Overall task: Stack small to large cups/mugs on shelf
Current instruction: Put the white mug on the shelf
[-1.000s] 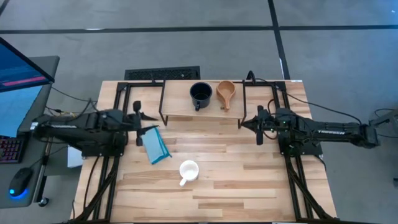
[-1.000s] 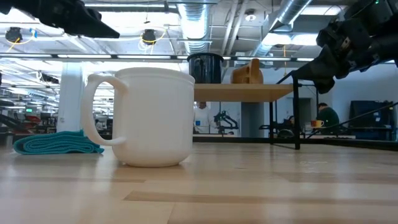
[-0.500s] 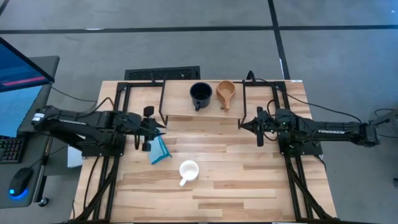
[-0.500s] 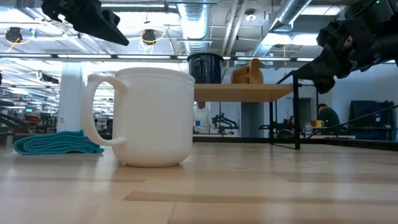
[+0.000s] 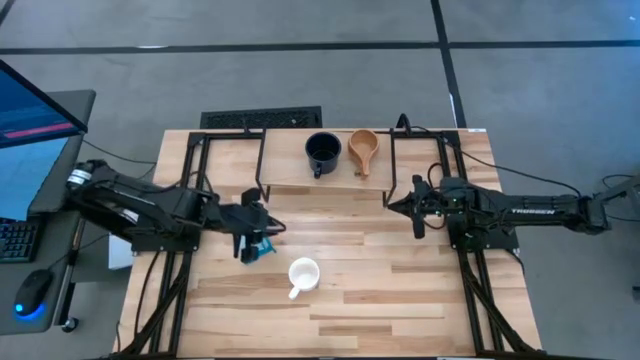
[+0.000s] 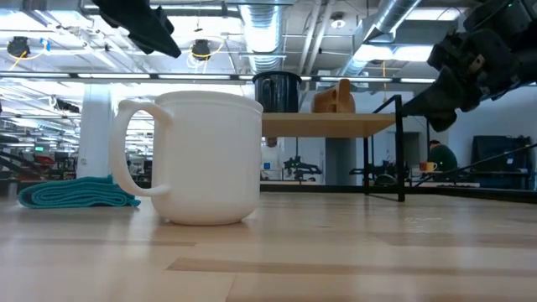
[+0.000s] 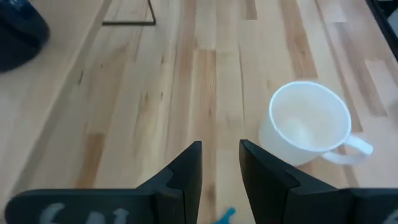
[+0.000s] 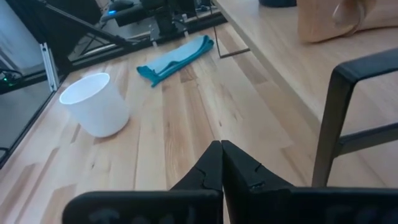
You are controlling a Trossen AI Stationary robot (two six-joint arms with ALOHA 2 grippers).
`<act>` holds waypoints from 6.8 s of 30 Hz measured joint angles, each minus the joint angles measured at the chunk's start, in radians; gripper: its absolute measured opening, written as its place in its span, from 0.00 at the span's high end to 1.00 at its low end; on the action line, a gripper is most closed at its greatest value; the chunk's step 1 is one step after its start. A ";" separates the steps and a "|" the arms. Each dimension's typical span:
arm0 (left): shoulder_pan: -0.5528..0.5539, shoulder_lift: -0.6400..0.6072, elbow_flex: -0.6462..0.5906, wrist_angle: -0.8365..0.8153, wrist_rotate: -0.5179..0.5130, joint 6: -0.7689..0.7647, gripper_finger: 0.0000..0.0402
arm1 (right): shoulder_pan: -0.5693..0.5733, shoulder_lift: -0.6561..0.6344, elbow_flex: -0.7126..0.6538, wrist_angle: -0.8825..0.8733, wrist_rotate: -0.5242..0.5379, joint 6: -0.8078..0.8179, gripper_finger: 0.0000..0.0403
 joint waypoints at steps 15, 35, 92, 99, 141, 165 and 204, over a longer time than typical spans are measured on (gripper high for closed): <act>-0.109 0.283 0.173 -0.029 -0.053 -0.162 0.76 | 0.001 0.000 0.000 -0.003 -0.002 0.000 0.95; -0.108 0.645 0.452 -0.263 -0.035 -0.093 0.76 | 0.001 0.000 0.000 -0.043 -0.004 -0.027 0.93; -0.021 0.758 0.453 -0.191 0.176 0.004 0.87 | 0.001 0.000 0.000 -0.084 -0.004 -0.026 0.93; -0.019 0.761 0.453 -0.189 0.173 0.019 0.95 | 0.001 0.000 0.000 -0.090 -0.004 -0.026 0.93; 0.449 0.203 0.699 -0.541 -0.158 0.129 1.00 | 0.001 0.000 0.000 -0.092 -0.025 0.013 0.93; 0.820 0.616 0.918 -0.695 0.117 0.235 1.00 | 0.000 0.000 0.000 -0.083 -0.025 0.085 0.93; 0.819 0.658 0.970 -0.787 0.174 0.229 1.00 | 0.001 0.000 0.000 -0.083 -0.025 0.087 0.93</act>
